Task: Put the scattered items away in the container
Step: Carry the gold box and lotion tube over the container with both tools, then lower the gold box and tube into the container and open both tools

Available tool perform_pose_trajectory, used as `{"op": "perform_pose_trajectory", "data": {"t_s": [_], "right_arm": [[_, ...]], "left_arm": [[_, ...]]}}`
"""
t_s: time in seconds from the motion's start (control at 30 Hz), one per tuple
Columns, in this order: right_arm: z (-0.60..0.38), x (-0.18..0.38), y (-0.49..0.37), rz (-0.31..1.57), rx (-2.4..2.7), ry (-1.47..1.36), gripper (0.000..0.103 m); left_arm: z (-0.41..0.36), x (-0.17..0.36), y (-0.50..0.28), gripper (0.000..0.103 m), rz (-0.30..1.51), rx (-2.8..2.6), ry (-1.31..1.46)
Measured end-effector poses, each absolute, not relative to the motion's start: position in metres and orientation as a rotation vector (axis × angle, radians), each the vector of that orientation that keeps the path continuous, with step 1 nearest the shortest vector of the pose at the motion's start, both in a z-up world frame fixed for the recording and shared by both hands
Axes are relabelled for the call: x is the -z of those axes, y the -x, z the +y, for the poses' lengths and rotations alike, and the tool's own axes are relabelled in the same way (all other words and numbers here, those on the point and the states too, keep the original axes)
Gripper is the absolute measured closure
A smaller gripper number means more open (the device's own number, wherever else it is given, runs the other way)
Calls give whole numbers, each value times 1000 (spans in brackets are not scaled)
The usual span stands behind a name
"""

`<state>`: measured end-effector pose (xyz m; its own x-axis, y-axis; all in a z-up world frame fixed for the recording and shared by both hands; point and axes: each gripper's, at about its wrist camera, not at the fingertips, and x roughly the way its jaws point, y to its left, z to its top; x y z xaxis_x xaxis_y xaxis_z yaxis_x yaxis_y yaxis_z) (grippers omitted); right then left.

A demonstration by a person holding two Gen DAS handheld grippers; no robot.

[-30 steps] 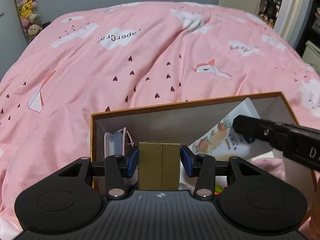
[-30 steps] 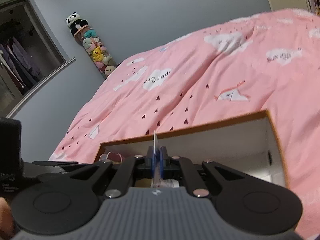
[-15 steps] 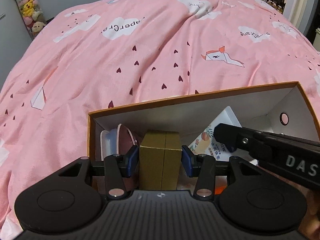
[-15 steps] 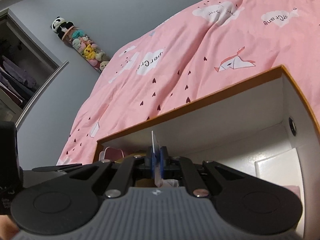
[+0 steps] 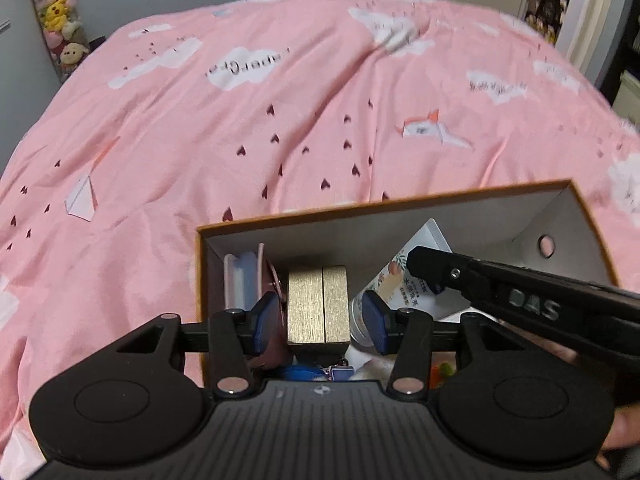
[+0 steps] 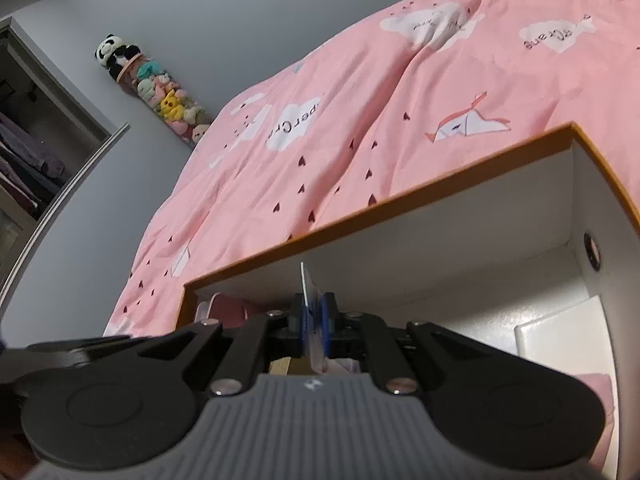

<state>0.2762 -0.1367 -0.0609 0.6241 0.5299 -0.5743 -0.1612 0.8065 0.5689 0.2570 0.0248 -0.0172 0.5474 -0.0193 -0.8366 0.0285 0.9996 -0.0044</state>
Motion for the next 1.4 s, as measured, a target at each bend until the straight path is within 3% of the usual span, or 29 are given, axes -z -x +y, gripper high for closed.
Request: {"op": "perform_pose_trajectory", "data": {"t_s": [0.37, 0.97, 1.4], "right_arm": [[-114, 61, -280, 790, -423, -416, 94], [-91, 56, -267, 827, -492, -302, 86], [-89, 45, -252, 825, -473, -223, 63]], "left_arm": [[53, -15, -206, 48, 876, -26, 100], [67, 2, -166, 48, 902, -29, 208], [66, -3, -156, 48, 900, -18, 215]]}}
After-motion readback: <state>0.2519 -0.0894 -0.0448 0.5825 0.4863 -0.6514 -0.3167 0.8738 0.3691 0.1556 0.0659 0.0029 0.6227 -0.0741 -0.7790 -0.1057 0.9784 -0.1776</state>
